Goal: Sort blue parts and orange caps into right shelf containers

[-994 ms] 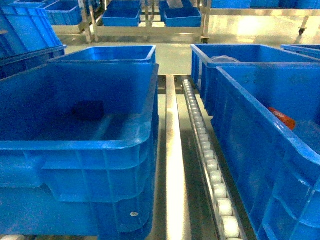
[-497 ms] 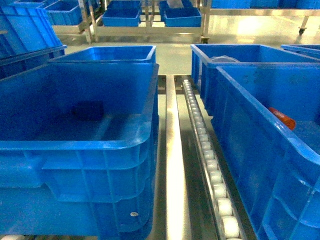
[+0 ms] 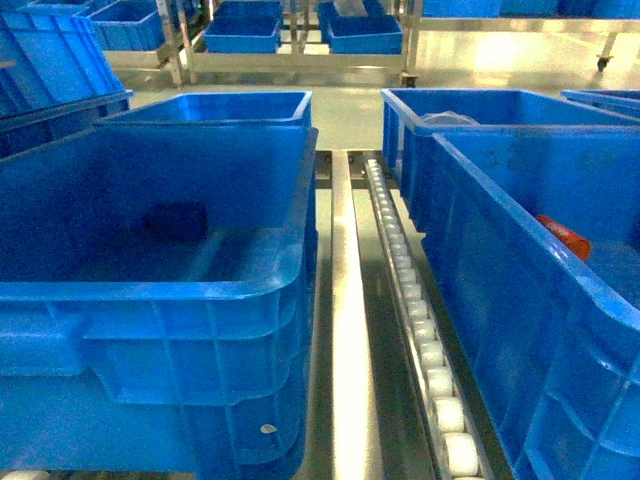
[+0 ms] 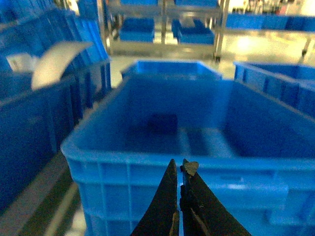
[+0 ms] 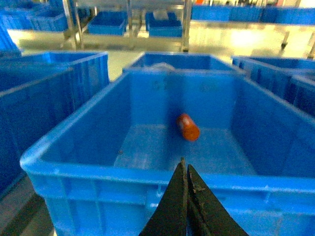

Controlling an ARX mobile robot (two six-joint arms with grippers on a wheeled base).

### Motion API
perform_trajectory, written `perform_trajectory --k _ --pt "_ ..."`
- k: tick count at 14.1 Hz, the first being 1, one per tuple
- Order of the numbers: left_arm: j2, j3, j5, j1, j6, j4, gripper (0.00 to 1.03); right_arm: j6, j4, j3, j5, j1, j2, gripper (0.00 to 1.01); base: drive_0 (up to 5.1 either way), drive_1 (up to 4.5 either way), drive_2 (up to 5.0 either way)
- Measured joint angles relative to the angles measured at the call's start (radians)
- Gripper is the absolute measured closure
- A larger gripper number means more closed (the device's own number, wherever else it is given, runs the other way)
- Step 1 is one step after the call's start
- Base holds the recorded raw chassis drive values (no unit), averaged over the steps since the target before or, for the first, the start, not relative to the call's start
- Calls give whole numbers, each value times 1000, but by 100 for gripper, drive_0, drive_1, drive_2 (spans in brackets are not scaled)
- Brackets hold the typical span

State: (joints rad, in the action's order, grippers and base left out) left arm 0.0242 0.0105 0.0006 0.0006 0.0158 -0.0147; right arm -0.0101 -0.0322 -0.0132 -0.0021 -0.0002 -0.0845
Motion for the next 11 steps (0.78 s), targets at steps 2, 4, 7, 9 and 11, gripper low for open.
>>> perform_trajectory --k 2,4,7,9,11 --pt "-13 0 1 0 -2 7 101 1 32 -1 3 0 79 100 0 0 0" --pt "-13 0 -1 -1 -2 12 101 2 33 0 1 0 79 100 0 0 0" --pt "-13 0 -1 -1 -2 10 75 2 36 0 2 0 79 68 0 0 0" --pt "-13 0 -1 -1 -2 10 47 2 37 0 2 0 79 40 0 0 0" --pt "-13 0 -1 -1 -2 10 22 2 37 0 2 0 79 14 0 0 0"
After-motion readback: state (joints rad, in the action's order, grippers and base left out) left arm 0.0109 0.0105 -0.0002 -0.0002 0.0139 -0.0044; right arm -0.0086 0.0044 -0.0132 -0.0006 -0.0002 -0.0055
